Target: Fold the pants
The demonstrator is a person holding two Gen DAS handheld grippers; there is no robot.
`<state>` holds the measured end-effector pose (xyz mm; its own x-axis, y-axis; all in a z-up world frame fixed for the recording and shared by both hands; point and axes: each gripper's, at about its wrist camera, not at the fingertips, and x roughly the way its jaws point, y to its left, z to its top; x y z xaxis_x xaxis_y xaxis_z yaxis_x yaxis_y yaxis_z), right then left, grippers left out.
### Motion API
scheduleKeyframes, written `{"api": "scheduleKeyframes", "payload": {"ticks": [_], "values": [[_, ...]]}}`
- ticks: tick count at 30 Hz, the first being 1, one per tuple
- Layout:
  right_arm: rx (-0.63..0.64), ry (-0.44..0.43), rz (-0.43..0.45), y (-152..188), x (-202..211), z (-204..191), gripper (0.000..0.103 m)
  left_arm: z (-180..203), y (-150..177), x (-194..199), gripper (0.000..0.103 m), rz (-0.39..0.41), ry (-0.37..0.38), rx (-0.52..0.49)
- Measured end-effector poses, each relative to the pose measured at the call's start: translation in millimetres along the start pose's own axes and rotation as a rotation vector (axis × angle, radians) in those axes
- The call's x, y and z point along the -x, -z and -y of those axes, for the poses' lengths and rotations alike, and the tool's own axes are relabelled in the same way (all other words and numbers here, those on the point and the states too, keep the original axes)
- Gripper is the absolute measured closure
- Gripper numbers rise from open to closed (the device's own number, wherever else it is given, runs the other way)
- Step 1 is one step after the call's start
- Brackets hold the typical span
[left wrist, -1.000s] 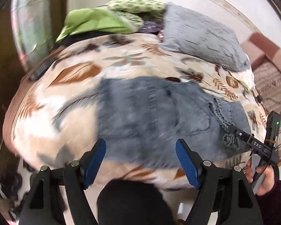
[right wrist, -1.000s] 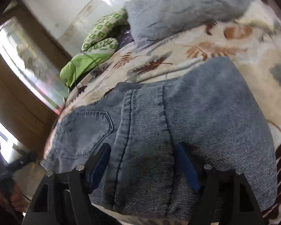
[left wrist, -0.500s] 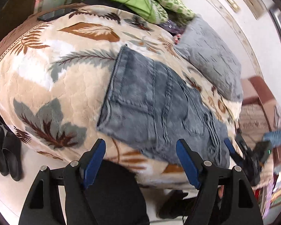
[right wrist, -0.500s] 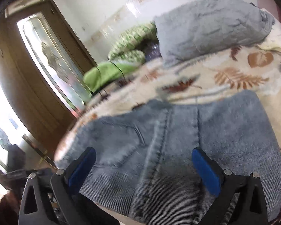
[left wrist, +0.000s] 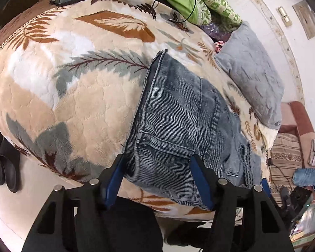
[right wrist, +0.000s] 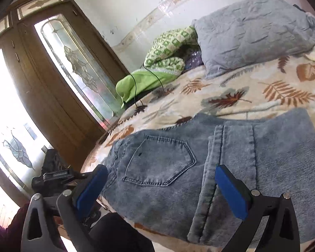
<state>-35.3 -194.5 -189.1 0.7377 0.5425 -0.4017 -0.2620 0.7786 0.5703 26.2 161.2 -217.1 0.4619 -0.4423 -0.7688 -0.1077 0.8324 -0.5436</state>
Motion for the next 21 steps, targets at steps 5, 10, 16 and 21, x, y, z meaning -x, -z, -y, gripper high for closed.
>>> {"api": "scheduleKeyframes", "payload": {"ticks": [5, 10, 16, 21], "values": [[0.016, 0.006, 0.009, 1.8, -0.6, -3.9, 0.0, -5.8, -0.2, -7.7, 0.039, -0.013, 0.016, 0.033], [0.017, -0.002, -0.064, 7.7, -26.8, -5.5, 0.0, 3.6, 1.7, -5.9, 0.058, -0.028, 0.035, -0.03], [0.071, 0.018, -0.166, 17.7, -62.2, -12.8, 0.031, -1.5, 5.8, 9.9, 0.075, -0.018, 0.028, -0.023], [0.067, 0.087, -0.201, 21.4, -74.0, -2.5, 0.051, -2.7, 23.9, 35.1, 0.068, 0.0, -0.003, -0.05]]}}
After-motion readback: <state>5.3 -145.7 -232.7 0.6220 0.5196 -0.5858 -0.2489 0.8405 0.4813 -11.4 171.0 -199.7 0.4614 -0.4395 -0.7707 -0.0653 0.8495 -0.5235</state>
